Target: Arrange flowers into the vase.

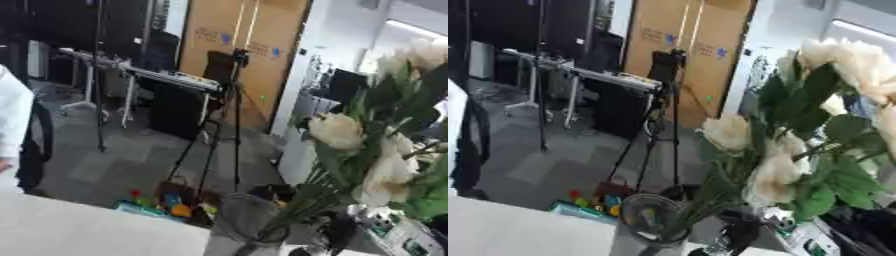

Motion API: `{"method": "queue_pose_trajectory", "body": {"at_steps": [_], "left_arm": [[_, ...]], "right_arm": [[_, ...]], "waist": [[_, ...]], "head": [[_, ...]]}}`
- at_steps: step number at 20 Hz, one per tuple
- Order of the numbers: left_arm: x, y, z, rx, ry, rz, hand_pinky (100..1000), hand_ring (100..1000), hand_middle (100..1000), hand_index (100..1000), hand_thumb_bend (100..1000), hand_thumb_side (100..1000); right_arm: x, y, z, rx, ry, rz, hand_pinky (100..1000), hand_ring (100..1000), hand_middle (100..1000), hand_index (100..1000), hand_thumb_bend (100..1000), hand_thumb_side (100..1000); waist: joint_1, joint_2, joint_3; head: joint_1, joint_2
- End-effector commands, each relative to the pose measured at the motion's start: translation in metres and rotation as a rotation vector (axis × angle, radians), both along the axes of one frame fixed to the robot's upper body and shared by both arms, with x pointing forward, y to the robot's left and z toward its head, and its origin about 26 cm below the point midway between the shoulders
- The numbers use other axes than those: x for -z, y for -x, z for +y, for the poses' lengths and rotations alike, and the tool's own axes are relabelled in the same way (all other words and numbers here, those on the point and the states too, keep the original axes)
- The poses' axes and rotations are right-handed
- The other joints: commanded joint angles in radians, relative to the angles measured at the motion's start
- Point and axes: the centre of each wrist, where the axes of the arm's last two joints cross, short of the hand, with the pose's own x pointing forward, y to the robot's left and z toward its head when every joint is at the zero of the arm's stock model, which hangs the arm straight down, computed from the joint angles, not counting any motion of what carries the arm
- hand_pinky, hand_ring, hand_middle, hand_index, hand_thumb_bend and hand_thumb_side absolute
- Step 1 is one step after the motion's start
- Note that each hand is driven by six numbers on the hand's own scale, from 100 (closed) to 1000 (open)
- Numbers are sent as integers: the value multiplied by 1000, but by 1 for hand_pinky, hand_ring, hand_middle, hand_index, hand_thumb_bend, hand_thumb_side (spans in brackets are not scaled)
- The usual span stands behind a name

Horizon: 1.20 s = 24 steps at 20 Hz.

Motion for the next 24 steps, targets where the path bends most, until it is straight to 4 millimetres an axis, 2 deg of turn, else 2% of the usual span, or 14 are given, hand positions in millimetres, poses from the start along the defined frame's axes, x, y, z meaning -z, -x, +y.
{"method": "queue_pose_trajectory", "body": {"at_steps": [1,7,18,19,24], "left_arm": [[-7,3,-2,9,2,-30,696,671,870,927,346,986],[-7,3,-2,4,-2,-33,697,671,872,927,340,990],[-8,3,-1,-4,-17,-39,698,671,874,928,329,996],[-8,3,0,-5,-18,-39,699,671,874,928,329,996],[-8,3,0,-7,-25,-43,699,671,874,928,326,997]], "right_arm": [[-16,11,-18,-141,440,-14,1000,1000,1000,1000,709,863],[-10,11,-26,-123,435,2,1000,1000,1000,1000,705,867],[-5,16,-44,-94,412,24,1000,1000,1000,1000,698,875],[-4,17,-46,-90,409,27,1000,1000,1000,1000,718,861],[-1,20,-55,-75,402,38,1000,1000,1000,1000,696,877]], "waist": [[10,-19,0],[10,-15,7],[10,-7,20],[10,-7,21],[10,-6,25]], "head": [[-1,13],[-5,26],[-6,33],[-6,33],[-10,33]]}}
